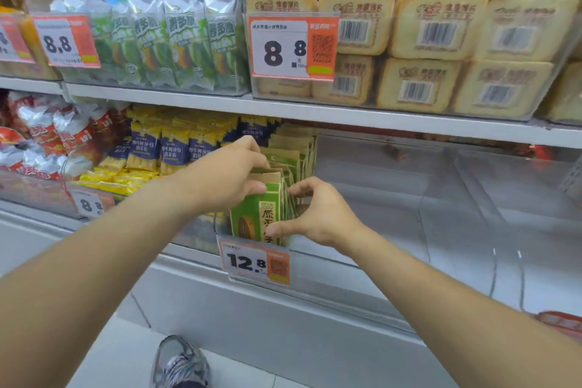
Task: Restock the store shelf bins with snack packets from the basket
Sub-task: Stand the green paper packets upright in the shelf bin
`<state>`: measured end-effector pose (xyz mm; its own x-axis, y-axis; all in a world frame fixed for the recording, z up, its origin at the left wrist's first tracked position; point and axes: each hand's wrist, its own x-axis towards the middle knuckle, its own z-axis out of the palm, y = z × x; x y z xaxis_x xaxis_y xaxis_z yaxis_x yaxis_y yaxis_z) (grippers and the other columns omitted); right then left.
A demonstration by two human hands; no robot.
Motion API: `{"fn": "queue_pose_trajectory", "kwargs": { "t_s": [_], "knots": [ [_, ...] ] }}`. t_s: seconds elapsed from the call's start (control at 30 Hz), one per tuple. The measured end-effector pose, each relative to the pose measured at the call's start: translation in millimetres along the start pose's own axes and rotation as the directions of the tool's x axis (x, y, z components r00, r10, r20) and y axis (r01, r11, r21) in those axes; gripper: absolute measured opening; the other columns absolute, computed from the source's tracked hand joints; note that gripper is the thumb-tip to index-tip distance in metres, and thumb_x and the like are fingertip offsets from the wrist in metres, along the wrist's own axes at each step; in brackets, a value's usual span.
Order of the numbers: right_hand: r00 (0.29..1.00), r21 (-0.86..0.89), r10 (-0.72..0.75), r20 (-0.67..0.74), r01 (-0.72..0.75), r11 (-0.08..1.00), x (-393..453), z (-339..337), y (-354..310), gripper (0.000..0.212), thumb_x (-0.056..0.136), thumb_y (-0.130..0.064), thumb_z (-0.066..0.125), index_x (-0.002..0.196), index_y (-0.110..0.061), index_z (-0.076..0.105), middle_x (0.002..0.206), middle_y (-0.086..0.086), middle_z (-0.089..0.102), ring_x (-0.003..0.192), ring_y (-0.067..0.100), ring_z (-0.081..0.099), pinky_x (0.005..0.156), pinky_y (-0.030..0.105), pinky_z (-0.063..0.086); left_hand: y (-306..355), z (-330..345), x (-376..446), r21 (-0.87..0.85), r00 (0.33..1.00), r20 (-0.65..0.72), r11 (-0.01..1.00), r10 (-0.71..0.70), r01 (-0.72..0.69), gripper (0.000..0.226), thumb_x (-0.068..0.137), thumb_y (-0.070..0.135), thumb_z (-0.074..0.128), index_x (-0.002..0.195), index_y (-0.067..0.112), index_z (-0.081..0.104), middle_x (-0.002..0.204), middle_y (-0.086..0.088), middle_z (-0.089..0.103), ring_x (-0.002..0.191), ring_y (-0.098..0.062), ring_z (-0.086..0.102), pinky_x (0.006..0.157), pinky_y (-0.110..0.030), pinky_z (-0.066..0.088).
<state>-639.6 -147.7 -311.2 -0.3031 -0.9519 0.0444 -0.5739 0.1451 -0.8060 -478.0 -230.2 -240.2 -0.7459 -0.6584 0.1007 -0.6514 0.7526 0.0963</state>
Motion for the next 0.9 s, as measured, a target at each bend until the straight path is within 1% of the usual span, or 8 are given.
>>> {"fn": "queue_pose_trajectory", "kwargs": {
  "t_s": [0.07, 0.2, 0.3, 0.43, 0.57, 0.67, 0.8, 0.9],
  "knots": [
    [1.0, 0.027, 0.012, -0.028, -0.012, 1.0, -1.8, 0.1, 2.3, 0.088, 0.051, -0.044, 0.097, 0.12, -0.023, 0.048, 0.124, -0.007, 0.054, 0.113, 0.016, 0.057, 0.098, 0.038, 0.051, 0.4, -6.5, 6.0, 0.06, 0.997, 0.075, 0.998, -0.017, 0.013, 0.038, 0.095, 0.036, 0.062, 0.128, 0.019, 0.06, 0.124, 0.001, 0.039, 0.104, -0.018, 0.05, 0.098, -0.035, 0.042],
    [0.998, -0.007, 0.007, -0.06, -0.007, 1.0, -1.8, 4.6, 5.2, 0.091, 0.057, -0.049, 0.094, 0.129, -0.02, 0.047, 0.125, -0.003, 0.055, 0.11, 0.018, 0.058, 0.09, 0.032, 0.051, 8.3, -14.1, 14.9, 0.153, 0.987, 0.156, 0.988, -0.034, 0.01, 0.029, 0.096, 0.035, 0.06, 0.122, 0.023, 0.061, 0.115, 0.0, 0.041, 0.111, -0.024, 0.05, 0.098, -0.041, 0.043],
    [1.0, -0.02, 0.02, -0.021, -0.02, 1.0, -2.5, 6.3, 5.7, 0.093, 0.056, -0.052, 0.093, 0.131, -0.018, 0.049, 0.124, -0.002, 0.057, 0.111, 0.016, 0.058, 0.09, 0.029, 0.051, 14.3, -16.4, 17.0, 0.199, 0.985, 0.172, 0.98, -0.015, -0.02, 0.026, 0.094, 0.03, 0.065, 0.117, 0.018, 0.063, 0.109, 0.002, 0.055, 0.105, -0.022, 0.055, 0.088, -0.034, 0.044],
    [0.999, 0.065, 0.039, 0.004, -0.039, 0.997, -3.5, 5.5, 6.9, 0.104, 0.05, -0.046, 0.097, 0.135, -0.019, 0.044, 0.129, -0.002, 0.058, 0.112, 0.016, 0.06, 0.093, 0.031, 0.052, 20.6, -14.8, 16.7, 0.202, 0.976, 0.216, 0.979, -0.031, -0.014, 0.021, 0.095, 0.025, 0.064, 0.114, 0.019, 0.057, 0.104, 0.002, 0.061, 0.095, -0.02, 0.056, 0.079, -0.031, 0.043],
    [0.999, 0.097, 0.034, 0.017, -0.035, 0.995, -6.6, 5.4, 6.4, 0.113, 0.049, -0.043, 0.098, 0.139, -0.02, 0.033, 0.132, -0.001, 0.053, 0.118, 0.017, 0.057, 0.097, 0.035, 0.052, 18.5, -17.9, 16.2, 0.105, 0.987, 0.158, 0.994, -0.02, 0.003, 0.026, 0.086, 0.021, 0.075, 0.109, 0.021, 0.061, 0.1, 0.006, 0.062, 0.093, -0.016, 0.058, 0.076, -0.027, 0.043],
    [1.0, 0.078, 0.008, 0.009, -0.008, 0.997, -8.8, 5.5, 5.8, 0.117, 0.049, -0.047, 0.097, 0.141, -0.02, 0.031, 0.135, 0.0, 0.051, 0.121, 0.017, 0.054, 0.098, 0.034, 0.05, 17.9, -19.5, 15.2, 0.023, 0.99, 0.138, 1.0, -0.001, -0.002, 0.037, 0.083, 0.016, 0.078, 0.117, 0.026, 0.066, 0.094, 0.012, 0.06, 0.084, -0.006, 0.055, 0.069, -0.019, 0.039],
    [1.0, 0.025, -0.003, -0.006, 0.003, 1.0, -7.0, 6.0, 6.0, 0.119, 0.048, -0.052, 0.096, 0.142, -0.021, 0.03, 0.138, 0.0, 0.05, 0.124, 0.018, 0.051, 0.098, 0.032, 0.047, 16.1, -15.8, 14.2, 0.047, 0.999, 0.03, 0.998, 0.035, -0.037, 0.033, 0.078, 0.016, 0.082, 0.11, 0.02, 0.074, 0.086, 0.008, 0.057, 0.079, -0.007, 0.052, 0.06, -0.007, 0.031],
    [1.0, 0.028, 0.026, 0.002, -0.026, 0.999, -5.1, 6.8, 7.9, 0.12, 0.05, -0.054, 0.095, 0.145, -0.019, 0.029, 0.141, 0.002, 0.049, 0.128, 0.019, 0.05, 0.101, 0.032, 0.047, 12.2, -12.1, 13.3, 0.008, 0.995, -0.088, 0.999, 0.036, -0.035, 0.028, 0.076, 0.016, 0.083, 0.103, 0.016, 0.076, 0.081, 0.011, 0.052, 0.074, -0.004, 0.049, 0.065, -0.013, 0.033]
  ]
}}
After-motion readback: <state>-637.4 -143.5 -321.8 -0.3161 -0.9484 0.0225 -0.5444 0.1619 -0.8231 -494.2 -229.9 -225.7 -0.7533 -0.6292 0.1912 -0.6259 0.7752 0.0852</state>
